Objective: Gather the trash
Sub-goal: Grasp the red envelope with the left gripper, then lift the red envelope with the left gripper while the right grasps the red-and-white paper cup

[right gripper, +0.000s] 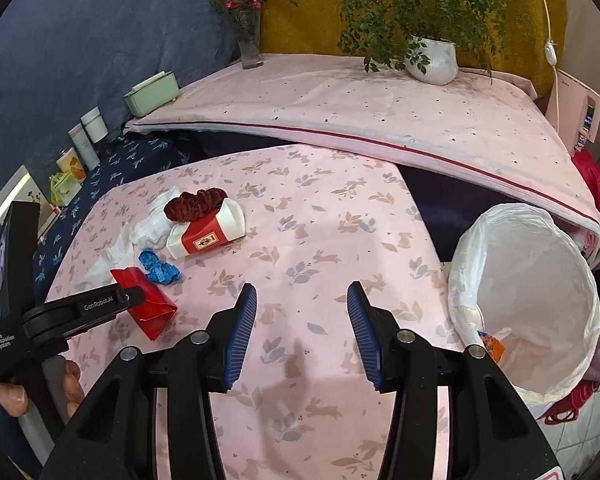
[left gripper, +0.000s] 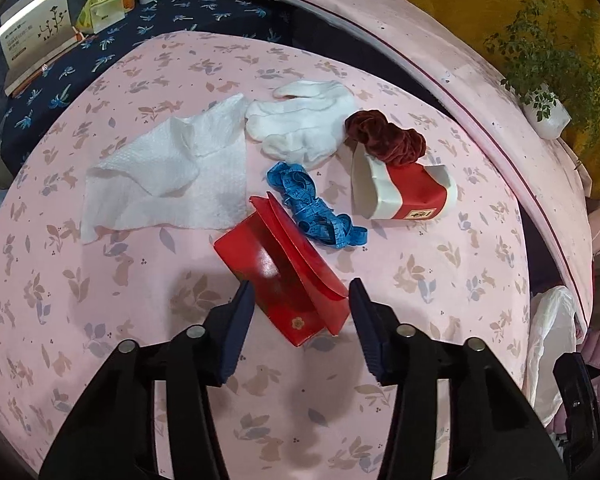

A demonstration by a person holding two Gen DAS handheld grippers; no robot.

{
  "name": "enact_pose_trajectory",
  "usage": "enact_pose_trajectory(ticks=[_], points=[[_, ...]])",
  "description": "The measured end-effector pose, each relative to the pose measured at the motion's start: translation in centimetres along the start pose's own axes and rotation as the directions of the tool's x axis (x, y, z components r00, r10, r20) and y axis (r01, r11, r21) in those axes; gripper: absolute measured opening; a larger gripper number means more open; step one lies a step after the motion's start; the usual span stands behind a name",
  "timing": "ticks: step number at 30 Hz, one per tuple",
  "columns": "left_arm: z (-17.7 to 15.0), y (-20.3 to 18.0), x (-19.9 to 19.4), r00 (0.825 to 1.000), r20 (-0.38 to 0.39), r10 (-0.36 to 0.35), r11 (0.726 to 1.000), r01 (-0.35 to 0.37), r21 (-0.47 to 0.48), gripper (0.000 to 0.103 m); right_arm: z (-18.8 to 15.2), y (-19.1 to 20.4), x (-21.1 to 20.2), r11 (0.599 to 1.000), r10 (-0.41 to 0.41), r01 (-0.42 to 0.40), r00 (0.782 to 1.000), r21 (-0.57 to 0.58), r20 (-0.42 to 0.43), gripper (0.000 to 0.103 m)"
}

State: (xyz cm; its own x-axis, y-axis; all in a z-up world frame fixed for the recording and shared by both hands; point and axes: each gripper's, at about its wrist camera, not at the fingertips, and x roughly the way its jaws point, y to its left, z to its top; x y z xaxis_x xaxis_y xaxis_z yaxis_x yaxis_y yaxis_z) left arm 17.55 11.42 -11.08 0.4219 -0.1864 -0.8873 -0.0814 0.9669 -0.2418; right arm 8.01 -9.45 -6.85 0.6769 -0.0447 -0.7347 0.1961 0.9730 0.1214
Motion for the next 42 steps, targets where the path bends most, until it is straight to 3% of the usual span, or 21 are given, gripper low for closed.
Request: enact_pose_trajectory(ticks=[1,3,9,16,18,20,26,34,37,42], points=[[0.1,0.2,0.3,1.000,-0.008,-0.007,1.000,0.007,0.002,0.035,0.0,0.3,0.3,1.000,0.003,-0.003,1.000,-0.002,-0.005,0.046],[0.2,0.5,0.7,0.999,-0.026,-0.038,0.999,0.038,0.007,0.009,0.1,1.0,1.0,1.000,0.009,-0.009,1.000,-0.007,-0.016,0.046],[0.2,1.5,-0.8,0.997,0.007,-0.079,0.996,0.079,0.038,0.000,0.8,3.5,3.0,0.999,0.035,-0.036,0.998,-0.026,-0.042,0.046],[2.8,3.2,-4.2,0.992,0.100,-0.071,0.996,0.067,0.051,0.000,1.8,7.7,6.0,0.995,0.080,-0.084,0.994,-0.049,-0.072,0.047],[3.7,3.6,-4.9,0.991,0.119,-0.063,0.997,0.057,0.057,0.000,2.0,8.9,7.0,0.995,0.085,-0.088,0.994,-0.046,-0.071,0.062],[4.6,4.0,-5.4,0.989,0.140,-0.056,0.997,0.047,0.064,0.000,2.1,10.1,8.1,0.995,0.086,-0.089,0.994,-0.043,-0.073,0.066],[6.5,4.1,-5.6,0.984,0.171,-0.056,0.996,0.043,0.076,0.000,1.9,12.0,12.3,1.000,0.025,-0.026,0.995,-0.001,-0.101,0.070],[7.5,3.7,-4.7,0.984,0.165,-0.063,0.994,0.047,0.100,0.000,1.9,10.9,15.0,0.994,-0.016,0.026,0.995,0.103,-0.095,0.070],[7.4,3.3,-4.4,0.985,0.160,-0.066,0.993,0.049,0.109,0.000,2.1,10.0,14.8,0.993,-0.024,0.034,0.996,0.115,-0.087,0.061],[6.7,2.0,-4.2,0.986,0.144,-0.082,0.990,0.063,0.129,0.000,2.4,7.9,13.6,0.990,-0.032,0.041,0.997,0.133,-0.072,0.028]])
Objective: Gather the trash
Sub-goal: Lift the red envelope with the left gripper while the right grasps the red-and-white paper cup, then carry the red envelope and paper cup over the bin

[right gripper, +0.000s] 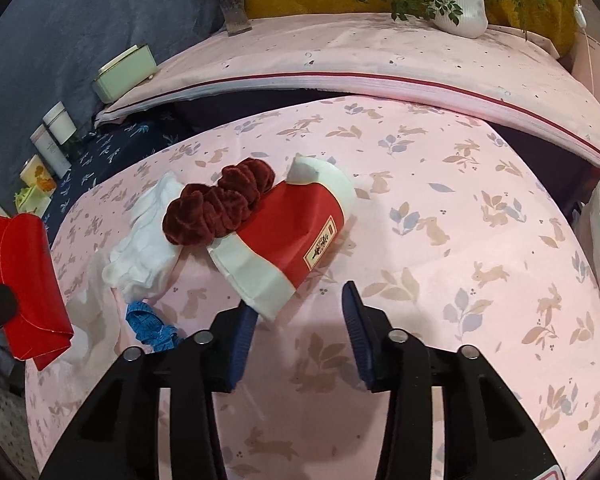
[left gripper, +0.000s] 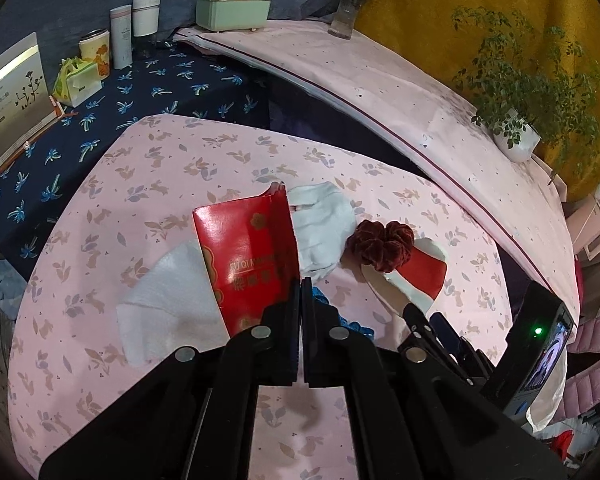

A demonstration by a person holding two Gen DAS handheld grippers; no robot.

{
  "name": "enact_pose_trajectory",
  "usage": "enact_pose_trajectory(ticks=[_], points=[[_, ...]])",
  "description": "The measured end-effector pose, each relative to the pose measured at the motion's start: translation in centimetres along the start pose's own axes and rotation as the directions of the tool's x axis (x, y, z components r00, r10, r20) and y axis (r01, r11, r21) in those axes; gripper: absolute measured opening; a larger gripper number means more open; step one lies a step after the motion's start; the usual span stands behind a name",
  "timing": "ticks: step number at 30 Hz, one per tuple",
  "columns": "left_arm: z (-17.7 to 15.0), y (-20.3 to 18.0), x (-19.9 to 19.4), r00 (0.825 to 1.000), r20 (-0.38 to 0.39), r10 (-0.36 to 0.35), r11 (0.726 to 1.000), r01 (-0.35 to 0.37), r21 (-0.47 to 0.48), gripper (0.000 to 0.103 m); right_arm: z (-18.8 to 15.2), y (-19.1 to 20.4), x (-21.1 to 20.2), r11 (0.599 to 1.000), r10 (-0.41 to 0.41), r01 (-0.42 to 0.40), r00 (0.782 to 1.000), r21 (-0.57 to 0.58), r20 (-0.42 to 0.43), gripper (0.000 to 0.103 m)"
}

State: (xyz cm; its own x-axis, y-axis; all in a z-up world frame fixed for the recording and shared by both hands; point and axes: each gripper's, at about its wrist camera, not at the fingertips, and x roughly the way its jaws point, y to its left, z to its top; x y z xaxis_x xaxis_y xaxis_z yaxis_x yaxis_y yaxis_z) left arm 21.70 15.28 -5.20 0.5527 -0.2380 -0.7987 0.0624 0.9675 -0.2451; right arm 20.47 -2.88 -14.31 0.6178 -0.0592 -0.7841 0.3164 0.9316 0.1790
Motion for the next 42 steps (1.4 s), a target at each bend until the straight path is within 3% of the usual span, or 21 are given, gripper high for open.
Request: enact_pose_trajectory(ticks=[3,6,16,24,34,42], points=[[-0.5,-1.2,-0.2,1.000,-0.004,-0.011,1.000,0.011,0.019,0.000,0.5,-1.5,-0.9,1.000,-0.007,0.007,1.000,0.004,0.007,0.009],[-1.1,-2.8,-0.7,1.000,-0.005,-0.026,0.999,0.026,0.038,0.000,1.1,-3.1,-2.5,1.000,-0.014,0.014,0.999,0.007,0.029,0.006],[-2.9,-10.0,-3.5,0.997,0.018,-0.076,0.989,0.073,0.132,0.000,2.7,-8.5,-10.2,1.000,-0.017,0.013,0.989,0.027,0.146,0.005],[-4.8,-17.0,-6.3,0.990,0.042,-0.132,0.967,0.119,0.226,0.000,3.5,-13.9,-17.4,0.998,-0.024,0.007,0.967,0.066,0.253,0.005],[-8.0,-25.7,-8.5,0.978,0.023,-0.209,0.919,0.188,0.346,0.000,3.2,-21.9,-23.7,0.988,-0.085,0.034,0.937,0.153,0.339,0.005],[-10.3,-31.6,-8.9,0.964,-0.022,-0.266,0.873,0.250,0.419,0.000,2.2,-27.6,-25.9,0.971,-0.148,0.069,0.924,0.228,0.354,0.005]])
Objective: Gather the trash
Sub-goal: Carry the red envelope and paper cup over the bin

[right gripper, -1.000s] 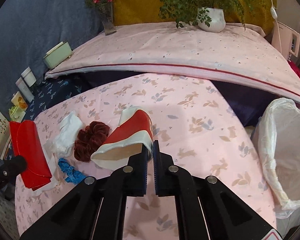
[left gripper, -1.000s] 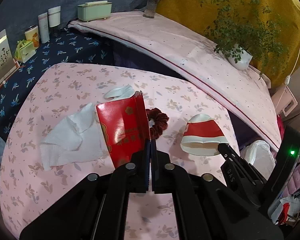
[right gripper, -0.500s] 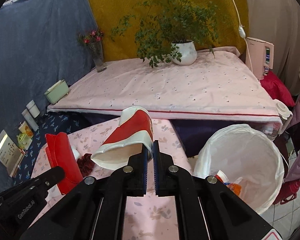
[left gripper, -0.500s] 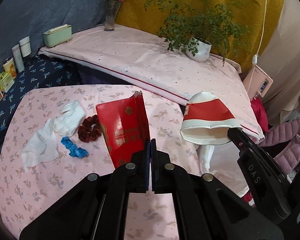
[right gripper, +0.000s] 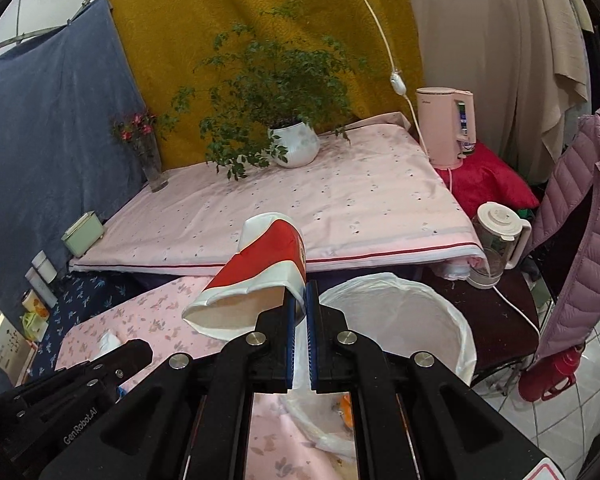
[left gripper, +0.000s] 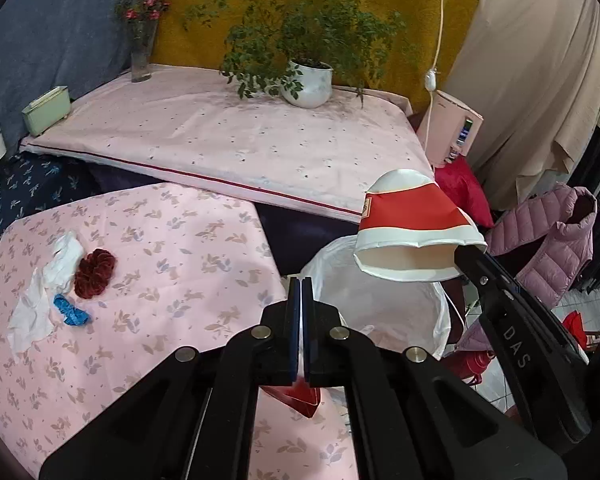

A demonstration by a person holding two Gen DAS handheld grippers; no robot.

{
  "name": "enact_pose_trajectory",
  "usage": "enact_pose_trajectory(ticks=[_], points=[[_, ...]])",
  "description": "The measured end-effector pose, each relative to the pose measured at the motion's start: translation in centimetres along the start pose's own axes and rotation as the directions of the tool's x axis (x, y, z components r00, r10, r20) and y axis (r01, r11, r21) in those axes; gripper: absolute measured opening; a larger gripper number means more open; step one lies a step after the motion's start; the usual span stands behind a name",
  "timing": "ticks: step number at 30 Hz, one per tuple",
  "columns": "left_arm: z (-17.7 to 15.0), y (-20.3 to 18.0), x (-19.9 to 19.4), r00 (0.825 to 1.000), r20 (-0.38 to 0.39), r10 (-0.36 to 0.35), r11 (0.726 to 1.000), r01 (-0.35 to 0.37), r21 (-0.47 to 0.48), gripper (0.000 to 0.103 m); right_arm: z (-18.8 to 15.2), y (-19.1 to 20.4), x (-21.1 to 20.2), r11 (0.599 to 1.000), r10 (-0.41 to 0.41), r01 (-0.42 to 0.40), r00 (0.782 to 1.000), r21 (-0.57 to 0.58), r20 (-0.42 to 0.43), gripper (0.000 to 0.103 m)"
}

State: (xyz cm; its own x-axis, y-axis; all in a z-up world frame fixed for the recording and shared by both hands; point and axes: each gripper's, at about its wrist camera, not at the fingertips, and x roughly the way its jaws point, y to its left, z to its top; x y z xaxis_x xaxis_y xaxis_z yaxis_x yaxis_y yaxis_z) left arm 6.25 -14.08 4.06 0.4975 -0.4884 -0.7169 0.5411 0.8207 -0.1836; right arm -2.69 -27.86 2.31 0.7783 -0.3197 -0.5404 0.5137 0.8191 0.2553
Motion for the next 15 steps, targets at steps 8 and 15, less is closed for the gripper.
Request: enact_pose_trajectory(ticks=[8,15], points=[[-0.1,-4.7,2.0,0.998,-0.035,-0.053,0.996,0.055,0.064,0.001,0.0,-5.1,-0.3,0.997,-0.059,0.059,0.998,0.048,-0.004,0.005],[-2.7,-2.6,3.5,0.996,-0.085,-0.014,1.000,0.014,0.007,0.044,-2.1,-7.5,0.2,0.996,-0.076,0.078,0.996,0.053,-0.051,0.005]])
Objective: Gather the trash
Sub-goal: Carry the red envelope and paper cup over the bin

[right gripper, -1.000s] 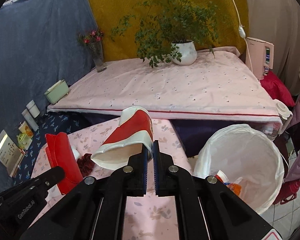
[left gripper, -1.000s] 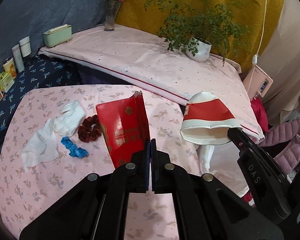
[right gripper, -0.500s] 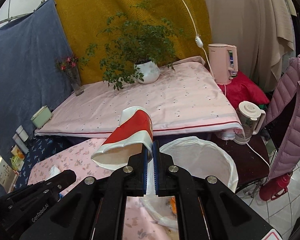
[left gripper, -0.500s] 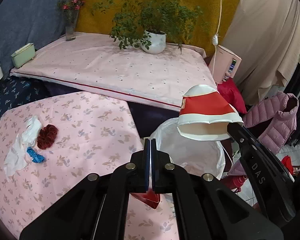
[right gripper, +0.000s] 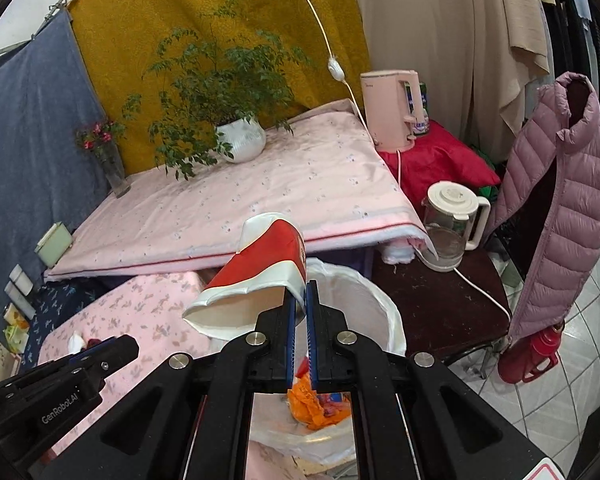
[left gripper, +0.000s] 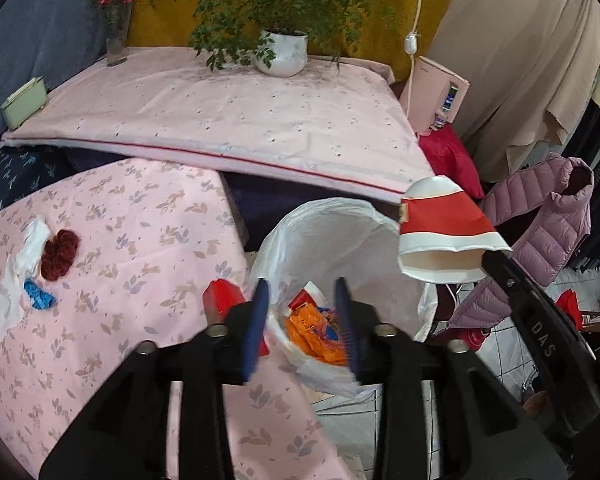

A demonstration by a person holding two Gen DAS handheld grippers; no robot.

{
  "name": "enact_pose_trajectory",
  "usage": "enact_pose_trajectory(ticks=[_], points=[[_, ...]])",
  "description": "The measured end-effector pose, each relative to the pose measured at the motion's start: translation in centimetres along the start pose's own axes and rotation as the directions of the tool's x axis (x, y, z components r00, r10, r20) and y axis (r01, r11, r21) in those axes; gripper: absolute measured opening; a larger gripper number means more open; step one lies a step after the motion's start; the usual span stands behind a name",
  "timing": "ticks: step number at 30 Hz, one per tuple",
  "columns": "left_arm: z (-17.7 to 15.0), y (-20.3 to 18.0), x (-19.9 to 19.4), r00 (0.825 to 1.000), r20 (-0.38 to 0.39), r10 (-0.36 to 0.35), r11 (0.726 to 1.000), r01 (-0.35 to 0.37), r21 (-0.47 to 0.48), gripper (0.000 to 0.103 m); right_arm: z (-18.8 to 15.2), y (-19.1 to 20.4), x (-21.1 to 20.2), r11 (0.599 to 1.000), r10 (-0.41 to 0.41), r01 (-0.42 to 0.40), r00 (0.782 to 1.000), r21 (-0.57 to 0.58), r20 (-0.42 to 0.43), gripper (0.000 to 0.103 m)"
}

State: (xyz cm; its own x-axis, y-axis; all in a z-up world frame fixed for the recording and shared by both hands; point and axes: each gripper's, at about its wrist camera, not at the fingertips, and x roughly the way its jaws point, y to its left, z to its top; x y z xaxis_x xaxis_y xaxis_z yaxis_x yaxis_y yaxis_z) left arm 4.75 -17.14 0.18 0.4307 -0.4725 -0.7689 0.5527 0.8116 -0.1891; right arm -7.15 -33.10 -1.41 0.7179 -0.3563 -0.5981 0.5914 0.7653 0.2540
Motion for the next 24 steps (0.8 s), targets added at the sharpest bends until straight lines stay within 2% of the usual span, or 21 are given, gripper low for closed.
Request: enact_pose_trajectory(ticks=[5,9,15,16,19,20,21,22,24], points=[[-2.7,3.4,1.9,0.996,-0.062,0.057,0.997,-0.061,-0.055,0.056,-2.0,-0.3,1.2,1.000,0.000,-0.001,0.999,-0.014,-0.043,0.005],[-4.3,5.7,3.6,0.991,-0.123,0.046,0.989,-0.062,-0.131,0.057,-3.4,-0.5,2.5,1.000,0.010,-0.011,0.997,-0.001,-0.083,0.005],[-5.4,6.3,6.6,0.984,-0.175,0.039,0.985,-0.068,-0.160,0.056,-4.8,-0.2,3.8,1.000,0.013,-0.014,0.992,-0.003,-0.125,0.005],[-5.5,6.3,7.2,0.981,-0.187,0.042,0.984,-0.073,-0.163,0.054,-5.0,-0.1,4.1,1.000,0.013,-0.014,0.991,-0.005,-0.132,0.005],[-5.7,6.3,8.7,0.976,-0.213,0.041,0.985,-0.076,-0.157,0.040,-5.4,0.0,4.6,1.000,0.013,-0.014,0.989,-0.003,-0.145,0.005],[-5.8,6.3,9.2,0.974,-0.224,0.038,0.985,-0.074,-0.155,0.029,-5.5,-0.1,4.7,1.000,0.013,-0.014,0.989,-0.002,-0.149,0.005],[-5.8,6.4,9.6,0.972,-0.233,0.029,0.986,-0.066,-0.152,0.027,-5.5,0.0,4.8,1.000,0.014,-0.014,0.988,-0.002,-0.152,0.005],[-5.8,6.3,9.6,0.973,-0.229,0.031,0.987,-0.066,-0.149,0.025,-5.5,-0.1,5.0,1.000,0.014,-0.014,0.988,-0.001,-0.155,0.005],[-5.7,6.1,9.3,0.976,-0.217,0.034,0.990,-0.062,-0.126,0.012,-5.5,0.0,5.3,1.000,0.015,-0.015,0.987,0.001,-0.160,0.005]])
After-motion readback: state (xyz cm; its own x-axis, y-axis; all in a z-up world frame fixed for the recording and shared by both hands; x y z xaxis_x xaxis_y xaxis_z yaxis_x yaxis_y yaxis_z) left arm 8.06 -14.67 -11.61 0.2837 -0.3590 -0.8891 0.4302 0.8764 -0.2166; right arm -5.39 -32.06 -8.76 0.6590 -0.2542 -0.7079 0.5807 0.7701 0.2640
